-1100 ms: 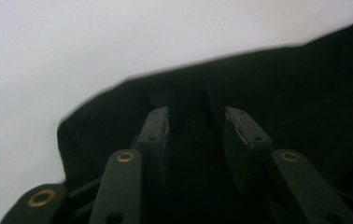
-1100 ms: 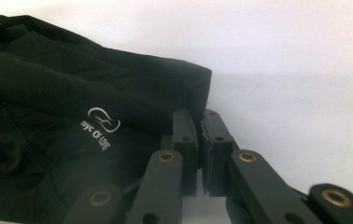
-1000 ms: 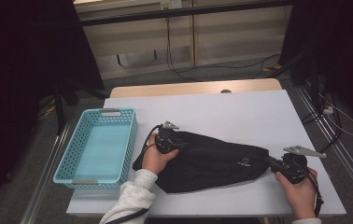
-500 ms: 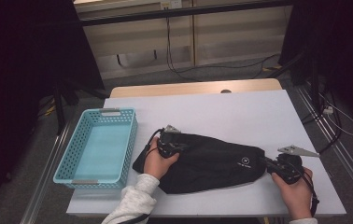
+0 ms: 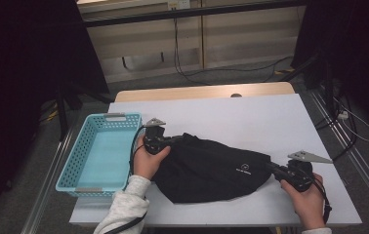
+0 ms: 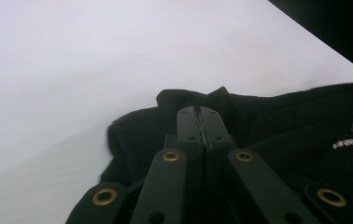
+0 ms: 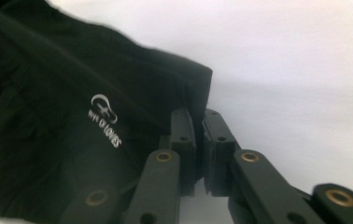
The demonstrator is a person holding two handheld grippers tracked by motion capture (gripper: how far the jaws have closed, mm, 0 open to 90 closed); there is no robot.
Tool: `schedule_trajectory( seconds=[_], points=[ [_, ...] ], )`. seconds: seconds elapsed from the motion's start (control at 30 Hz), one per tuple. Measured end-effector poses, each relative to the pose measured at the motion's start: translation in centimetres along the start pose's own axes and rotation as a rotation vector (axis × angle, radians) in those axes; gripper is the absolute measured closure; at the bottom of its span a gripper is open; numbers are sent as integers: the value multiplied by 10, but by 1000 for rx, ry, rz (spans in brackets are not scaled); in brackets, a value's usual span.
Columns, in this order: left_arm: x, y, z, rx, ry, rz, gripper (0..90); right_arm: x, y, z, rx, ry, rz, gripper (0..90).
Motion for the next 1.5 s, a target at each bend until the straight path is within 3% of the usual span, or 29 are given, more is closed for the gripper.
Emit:
schedule_trajectory(
  seconds=[0.13, 0.27, 0.4, 0.67, 0.9, 1.03, 1.13, 1.23, 1.4, 1.47, 1.5],
  points=[
    [7, 9, 5, 8, 0, -33, 884, -7, 8, 4, 25, 34, -16, 837],
    [8, 11, 8, 19, -1, -24, 884, -8, 7, 4, 27, 34, -9, 889],
    [10, 8, 2, 10, -18, -10, 884, 1, 5, -7, 4, -21, -19, 890],
    [18, -3, -29, -33, -59, 3, 884, 21, -5, -29, -37, -123, -18, 891],
    [21, -18, -46, -65, -103, 26, 884, 42, -11, -48, -35, -196, 0, 897],
    [16, -18, -32, -67, -72, 13, 884, 35, -11, -34, -7, -129, 10, 897],
    [13, -20, -13, -68, -33, 11, 884, 20, -11, -14, 7, -48, 22, 897],
    [11, -20, 10, -76, 2, 7, 884, 11, -6, 1, 52, 31, 23, 897],
    [11, -18, 44, -56, 58, 10, 880, 11, -4, 10, 77, 68, 37, 897],
    [12, -17, 52, -53, 81, 6, 871, 14, -6, 14, 68, 78, 42, 898],
    [14, -16, 53, -70, 82, -9, 858, 15, -7, 16, 65, 85, 43, 898]
  ],
)
Point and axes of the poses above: each handheld gripper's, and its own axes: x roughly backward along the jaws, z roughly out of its underside, y roughly to its left, the point moved 6 cm from there along -x, roughly forward along the jaws, and after that the axes turned 4 degrees about -x, right-handed, at the moved point
